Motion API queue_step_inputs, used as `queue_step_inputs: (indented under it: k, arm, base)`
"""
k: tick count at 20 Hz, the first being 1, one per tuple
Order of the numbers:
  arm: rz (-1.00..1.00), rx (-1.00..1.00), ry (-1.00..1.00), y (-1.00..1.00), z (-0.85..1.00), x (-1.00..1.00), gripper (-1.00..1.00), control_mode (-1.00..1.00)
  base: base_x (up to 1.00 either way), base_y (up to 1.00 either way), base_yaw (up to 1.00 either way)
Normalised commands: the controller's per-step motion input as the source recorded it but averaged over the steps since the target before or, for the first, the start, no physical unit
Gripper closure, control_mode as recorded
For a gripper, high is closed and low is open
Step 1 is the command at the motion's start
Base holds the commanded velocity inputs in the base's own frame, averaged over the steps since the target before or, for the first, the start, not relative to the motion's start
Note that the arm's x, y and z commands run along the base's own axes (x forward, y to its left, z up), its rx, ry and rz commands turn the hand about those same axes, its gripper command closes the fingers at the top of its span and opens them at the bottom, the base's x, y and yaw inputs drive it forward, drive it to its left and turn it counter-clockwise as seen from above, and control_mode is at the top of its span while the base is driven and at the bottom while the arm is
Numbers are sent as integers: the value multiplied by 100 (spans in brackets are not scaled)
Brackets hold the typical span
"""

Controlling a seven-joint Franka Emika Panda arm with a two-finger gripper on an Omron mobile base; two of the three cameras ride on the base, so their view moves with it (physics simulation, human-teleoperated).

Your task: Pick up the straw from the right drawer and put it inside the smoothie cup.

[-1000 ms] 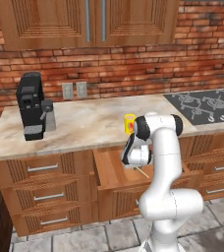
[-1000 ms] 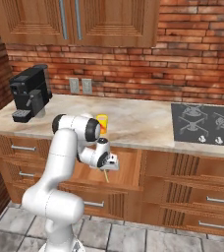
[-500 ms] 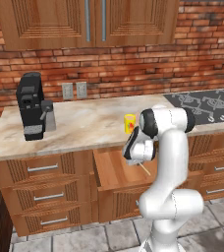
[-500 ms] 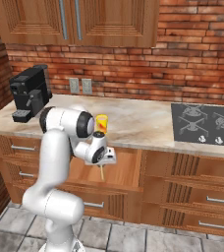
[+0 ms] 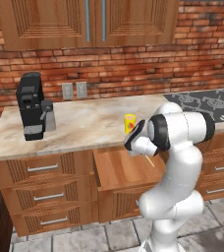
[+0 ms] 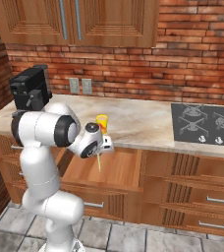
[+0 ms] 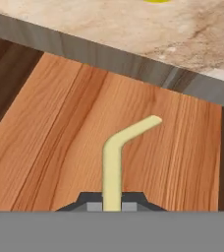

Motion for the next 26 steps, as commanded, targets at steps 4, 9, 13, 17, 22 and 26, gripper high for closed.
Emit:
queue_step_inputs:
  k: [4, 9, 13, 17, 22, 26]
  arm:
    - [14, 6, -27, 0, 100, 0, 100, -100]
    - [22, 16, -30, -9, 87, 0, 100, -100]
    - [25, 20, -29, -3, 77, 0, 100, -100]
    - [26, 20, -30, 0, 60, 3, 100, -100]
    - [22, 21, -28, 0, 64, 12, 100, -100]
    - [18, 17, -17, 0, 66, 19, 100, -100]
  base:
    - [0, 0, 0]
    - [0, 0, 0]
    - [0, 0, 0]
    - [0, 0, 0]
    - [0, 0, 0]
    - [0, 0, 0]
